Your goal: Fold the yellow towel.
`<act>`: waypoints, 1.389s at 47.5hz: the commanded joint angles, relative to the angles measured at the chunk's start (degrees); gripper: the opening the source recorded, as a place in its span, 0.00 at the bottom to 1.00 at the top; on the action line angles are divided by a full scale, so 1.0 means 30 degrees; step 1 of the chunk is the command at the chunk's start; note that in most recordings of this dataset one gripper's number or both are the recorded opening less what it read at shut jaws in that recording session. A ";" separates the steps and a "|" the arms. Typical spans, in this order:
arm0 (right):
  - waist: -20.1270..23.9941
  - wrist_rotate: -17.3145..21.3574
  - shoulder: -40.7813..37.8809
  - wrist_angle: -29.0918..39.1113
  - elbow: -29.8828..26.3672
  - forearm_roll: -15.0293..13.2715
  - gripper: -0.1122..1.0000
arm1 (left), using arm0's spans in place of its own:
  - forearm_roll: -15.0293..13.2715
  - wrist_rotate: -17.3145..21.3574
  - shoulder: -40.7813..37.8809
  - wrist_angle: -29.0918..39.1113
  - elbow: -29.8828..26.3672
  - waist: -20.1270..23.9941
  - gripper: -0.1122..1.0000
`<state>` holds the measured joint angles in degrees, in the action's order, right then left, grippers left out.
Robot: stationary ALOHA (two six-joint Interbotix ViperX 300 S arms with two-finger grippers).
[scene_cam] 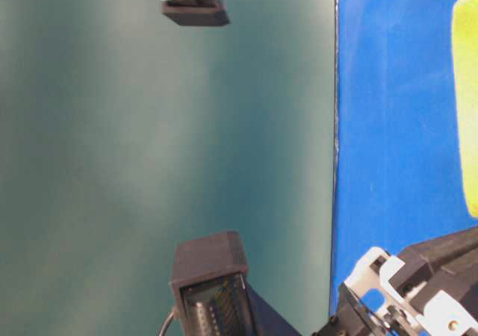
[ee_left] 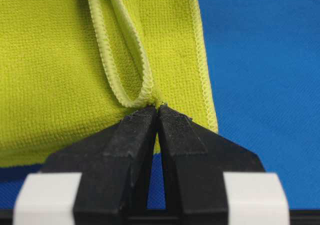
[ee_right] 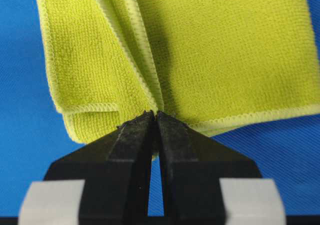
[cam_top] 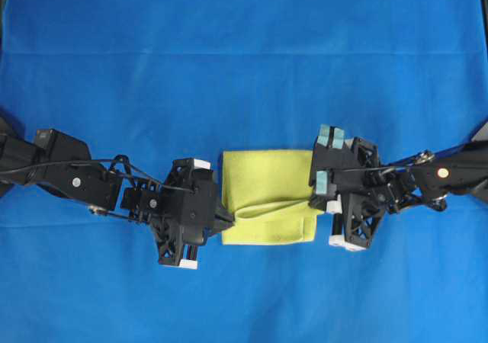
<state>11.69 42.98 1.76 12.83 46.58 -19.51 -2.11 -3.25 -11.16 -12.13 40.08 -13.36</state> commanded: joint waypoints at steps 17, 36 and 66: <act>0.0088 0.0029 -0.0234 -0.1084 -0.0703 0.0029 0.14 | 0.0029 0.0117 0.0381 -0.0029 -0.0264 0.0059 0.12; 0.1611 0.0059 -0.0088 -0.1201 -0.2168 0.0029 0.61 | 0.0029 0.0264 0.2344 0.0439 -0.0146 0.0000 0.71; 0.3223 0.0029 0.9082 0.3135 -0.1670 -0.2520 0.62 | 0.0146 0.1289 1.1748 0.2168 0.2314 -0.0937 0.66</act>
<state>21.71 43.07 24.08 22.15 40.78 -25.14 -1.85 -0.35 19.42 -5.45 46.76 -16.17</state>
